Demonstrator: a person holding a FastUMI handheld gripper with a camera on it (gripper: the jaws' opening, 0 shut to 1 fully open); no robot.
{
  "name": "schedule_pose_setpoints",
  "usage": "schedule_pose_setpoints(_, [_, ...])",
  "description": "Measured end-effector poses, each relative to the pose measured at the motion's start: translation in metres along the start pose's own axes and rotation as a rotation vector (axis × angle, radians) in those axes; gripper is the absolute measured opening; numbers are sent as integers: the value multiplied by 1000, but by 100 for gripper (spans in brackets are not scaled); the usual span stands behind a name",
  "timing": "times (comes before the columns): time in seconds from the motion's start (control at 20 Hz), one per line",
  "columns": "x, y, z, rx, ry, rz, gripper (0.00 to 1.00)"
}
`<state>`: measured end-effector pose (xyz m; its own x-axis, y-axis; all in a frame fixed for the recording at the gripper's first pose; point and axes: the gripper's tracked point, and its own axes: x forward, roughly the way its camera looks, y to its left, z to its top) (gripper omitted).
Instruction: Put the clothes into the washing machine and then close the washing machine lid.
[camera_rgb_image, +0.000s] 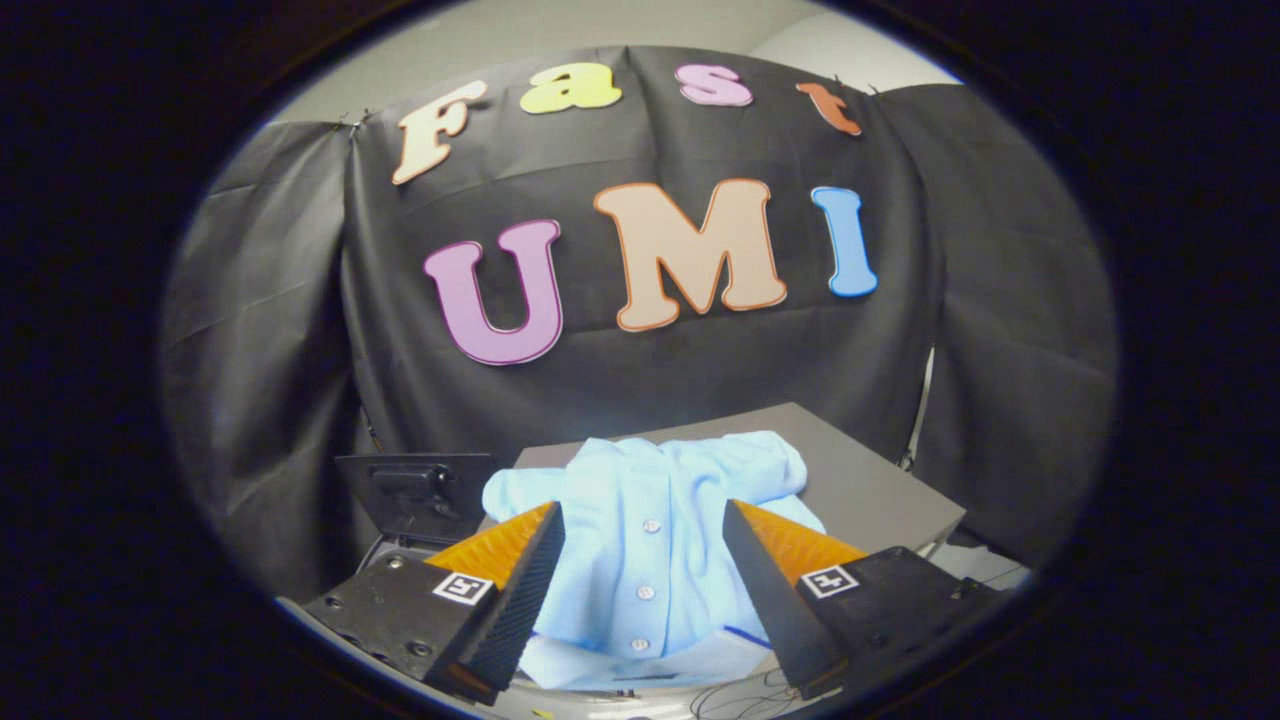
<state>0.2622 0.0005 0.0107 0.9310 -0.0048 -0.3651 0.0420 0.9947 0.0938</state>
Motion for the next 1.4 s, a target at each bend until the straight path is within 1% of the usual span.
schedule_pose_setpoints(0.25, [40, -14, -7, -30, 124, -69, 97])
schedule_pose_setpoints(0.35, [50, -12, -16, 3, 174, -73, 96])
schedule_pose_setpoints(0.45, [58, -5, -26, 48, 210, -56, 97])
schedule_pose_setpoints(0.55, [60, -11, -44, 46, 283, -77, 87])
schedule_pose_setpoints(0.65, [64, -12, -40, 34, 258, -87, 77])
schedule_pose_setpoints(0.7, [63, -14, -45, 18, 288, -91, 69])
schedule_pose_setpoints(0.75, [61, -12, -44, 9, 272, -84, 61])
schedule_pose_setpoints(0.8, [61, -12, -42, 26, 258, -83, 57])
schedule_pose_setpoints(0.9, [58, -13, -40, 113, 229, -91, 29])
schedule_pose_setpoints(0.95, [59, -12, -38, 140, 211, -84, 18])
schedule_pose_setpoints(1.0, [59, -11, -38, 142, 197, -75, 15])
schedule_pose_setpoints(1.1, [53, -11, -36, 85, 175, -67, 8])
schedule_pose_setpoints(1.15, [52, -10, -34, 54, 167, -75, 7])
schedule_pose_setpoints(1.3, [41, -7, -20, -29, 139, -92, 6])
schedule_pose_setpoints(1.4, [30, 0, -8, -44, 112, -89, 6])
